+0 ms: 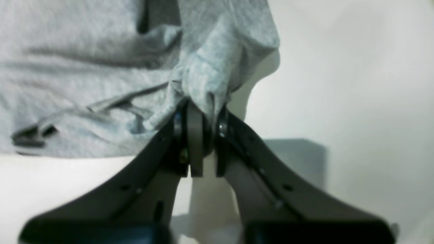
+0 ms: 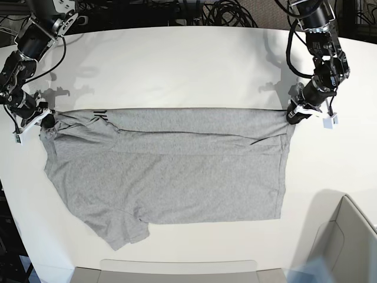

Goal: Fold the T-shirt properly
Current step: 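Regrasp the folded edge with both grippers and drag the shirt toward the robot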

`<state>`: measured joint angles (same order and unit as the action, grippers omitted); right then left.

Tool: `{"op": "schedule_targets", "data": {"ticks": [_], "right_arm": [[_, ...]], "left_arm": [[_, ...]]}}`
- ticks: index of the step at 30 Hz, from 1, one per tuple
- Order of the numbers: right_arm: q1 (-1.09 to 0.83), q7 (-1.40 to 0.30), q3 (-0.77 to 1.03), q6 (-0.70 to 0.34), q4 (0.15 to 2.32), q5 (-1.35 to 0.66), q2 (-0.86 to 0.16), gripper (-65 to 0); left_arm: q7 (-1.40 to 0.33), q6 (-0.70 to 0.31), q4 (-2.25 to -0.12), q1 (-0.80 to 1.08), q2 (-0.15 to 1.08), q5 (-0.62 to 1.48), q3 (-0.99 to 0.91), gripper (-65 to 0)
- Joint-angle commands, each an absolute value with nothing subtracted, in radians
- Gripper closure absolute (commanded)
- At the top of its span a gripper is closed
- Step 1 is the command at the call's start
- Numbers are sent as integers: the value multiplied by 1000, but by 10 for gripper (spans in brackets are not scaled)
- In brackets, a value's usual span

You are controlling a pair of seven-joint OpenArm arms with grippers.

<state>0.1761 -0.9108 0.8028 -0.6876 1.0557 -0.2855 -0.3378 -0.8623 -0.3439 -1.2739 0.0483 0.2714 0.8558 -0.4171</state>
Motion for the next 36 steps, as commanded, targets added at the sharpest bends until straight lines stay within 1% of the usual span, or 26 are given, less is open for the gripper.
{"op": "schedule_targets", "data": {"ticks": [1, 5, 8, 12, 15, 18, 21, 27, 28, 31, 36], "right_arm": [[171, -920, 788, -698, 1093, -282, -341, 0], [88, -921, 759, -698, 1218, -282, -295, 0], [21, -940, 742, -698, 1307, -282, -266, 0], [-56, -997, 742, -698, 1415, -285, -232, 0], [-107, -1000, 739, -698, 1475, -285, -209, 0], [-162, -1000, 730, -698, 1524, -286, -203, 0], [-216, -1000, 733, -698, 1547, -286, -185, 0], [-302, -1000, 754, -698, 1564, -286, -171, 0], [-312, -1000, 766, -698, 1564, -286, -170, 0], [-337, -1000, 773, -698, 1564, -285, -170, 0], [-392, -995, 773, -698, 1566, -285, -171, 0]], "left_arm": [[-862, -332, -1285, 65, 285, 839, -424, 0], [-862, -332, -1285, 93, 340, 839, -424, 0], [-862, -334, -1285, 153, 366, 839, -429, 0], [-862, -420, -1285, 216, 401, 837, -432, 0], [-862, -443, -1285, 257, 420, 834, -432, 0], [-855, -444, -1285, 302, 420, 832, -432, 0], [-851, -446, -1285, 344, 421, 832, -433, 0], [-851, -447, -1285, 424, 421, 832, -499, 0], [-851, -458, -1285, 438, 423, 832, -509, 0], [-851, -541, -1285, 475, 429, 831, -536, 0], [-851, -559, -1285, 533, 433, 829, -550, 0]]}}
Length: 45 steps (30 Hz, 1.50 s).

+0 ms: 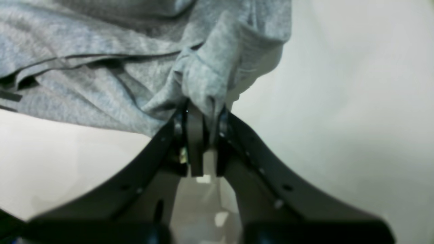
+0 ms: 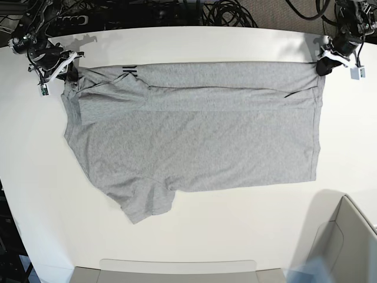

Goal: Fold the T-shirt properly
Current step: 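Regrasp the folded edge with both grippers and drag the shirt toward the robot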

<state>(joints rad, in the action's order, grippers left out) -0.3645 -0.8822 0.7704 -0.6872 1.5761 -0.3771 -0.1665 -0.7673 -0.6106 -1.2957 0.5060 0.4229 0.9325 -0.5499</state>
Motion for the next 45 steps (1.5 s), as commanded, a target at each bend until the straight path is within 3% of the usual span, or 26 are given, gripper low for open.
{"op": "schedule_targets", "data": {"ticks": [1, 23, 30, 37, 45], "right_arm": [[-403, -993, 774, -698, 1566, -285, -171, 0], [-490, -1000, 865, -698, 1564, -280, -173, -2], [-433, -993, 894, -698, 1578, -120, -130, -141], [-401, -993, 944, -698, 1721, -87, -56, -169], [-412, -1000, 914, -698, 1787, -84, -51, -176]], "left_arm": [[-851, -559, -1285, 541, 433, 829, -550, 0], [-799, -561, -1285, 657, 433, 829, -575, 0], [-794, -561, -1287, 656, 433, 829, -584, -144], [-794, -556, -1423, 657, 430, 756, -587, -139], [-796, -555, -1452, 654, 430, 740, -591, -139]]}}
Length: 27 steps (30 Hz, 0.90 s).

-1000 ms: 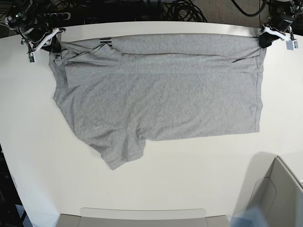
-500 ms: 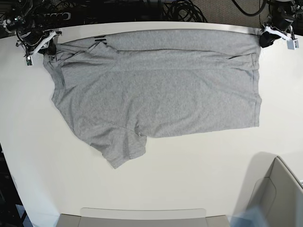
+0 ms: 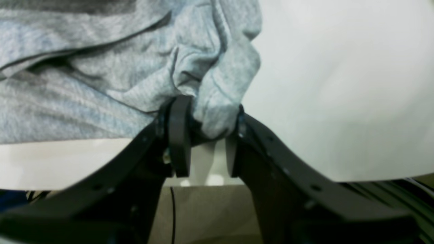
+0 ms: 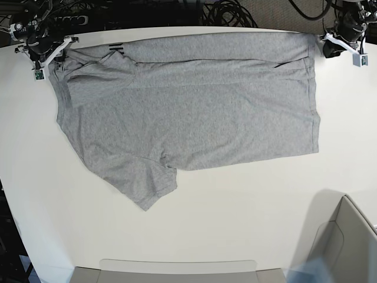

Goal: Fold the T-shirt properly
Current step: 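Regrasp the folded edge with both grippers and drag the shirt toward the robot, then release the edge and move both grippers to the shirt's hem corners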

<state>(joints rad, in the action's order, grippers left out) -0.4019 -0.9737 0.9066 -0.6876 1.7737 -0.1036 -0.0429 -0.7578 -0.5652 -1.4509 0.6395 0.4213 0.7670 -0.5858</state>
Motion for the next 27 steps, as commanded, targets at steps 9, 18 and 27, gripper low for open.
{"op": "schedule_targets", "data": {"ticks": [9, 18, 27], "right_arm": [[-429, -1000, 915, -698, 1824, -84, -51, -296], [-426, -1000, 966, -698, 1957, -87, -27, -296], [-389, -993, 990, -698, 2034, -93, -21, -296]], "left_arm": [[-806, -555, -1452, 616, 430, 740, -628, -139], [-806, -555, -1452, 615, 430, 740, -625, -139], [-806, -556, -1483, 613, 430, 740, -628, -139]]}}
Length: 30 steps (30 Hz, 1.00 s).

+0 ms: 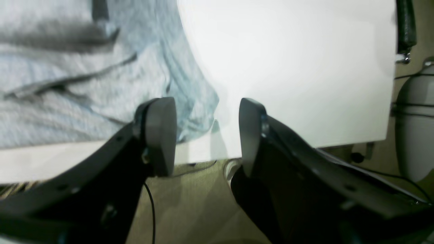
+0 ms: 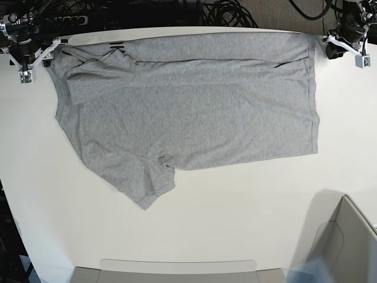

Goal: Fold the T-shirt properly
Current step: 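Release the edge and move both grippers to the shirt's hem corners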

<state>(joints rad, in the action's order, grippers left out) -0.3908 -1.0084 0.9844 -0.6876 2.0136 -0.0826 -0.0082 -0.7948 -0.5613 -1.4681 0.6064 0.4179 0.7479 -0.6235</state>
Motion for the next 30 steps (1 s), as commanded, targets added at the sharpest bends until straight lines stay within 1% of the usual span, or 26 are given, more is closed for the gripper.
{"op": "schedule_targets", "data": {"ticks": [1, 4, 6, 9, 12, 14, 16, 22, 26, 30], "right_arm": [[-371, -993, 987, -698, 2034, -93, -22, -296], [-269, -992, 983, -698, 2034, -91, -24, -296], [-182, -1001, 951, -698, 2029, -82, -22, -296], [-90, -1001, 806, -698, 2028, -8, -22, -296], [4, -1001, 665, -698, 1991, 110, -12, -296], [84, -1000, 611, -698, 1919, 180, 15, -296], [154, -993, 573, -698, 1831, 239, 30, -296], [314, -989, 510, -698, 1512, 275, 35, -296], [360, -875, 512, -698, 1328, 311, 39, -296], [352, -759, 510, -698, 1171, 328, 41, -295]], "left_arm": [[-806, -556, -1515, 613, 429, 740, -628, -139], [-806, -556, -1621, 581, 426, 743, -625, -139], [-808, -555, -1669, 526, 397, 739, -622, -139], [-865, -555, -1698, 418, 381, 739, -605, -139], [-974, -553, -1695, 285, 381, 737, -556, -139], [-1021, -553, -1695, 211, 363, 711, -522, -139], [-1041, -553, -1695, 154, 326, 641, -496, -139], [-1046, -553, -1693, 51, 223, 375, -427, -139], [-1046, -555, -1693, 31, 171, 294, -412, -139], [-1046, -555, -1693, 30, 162, 289, -412, -139]]}}
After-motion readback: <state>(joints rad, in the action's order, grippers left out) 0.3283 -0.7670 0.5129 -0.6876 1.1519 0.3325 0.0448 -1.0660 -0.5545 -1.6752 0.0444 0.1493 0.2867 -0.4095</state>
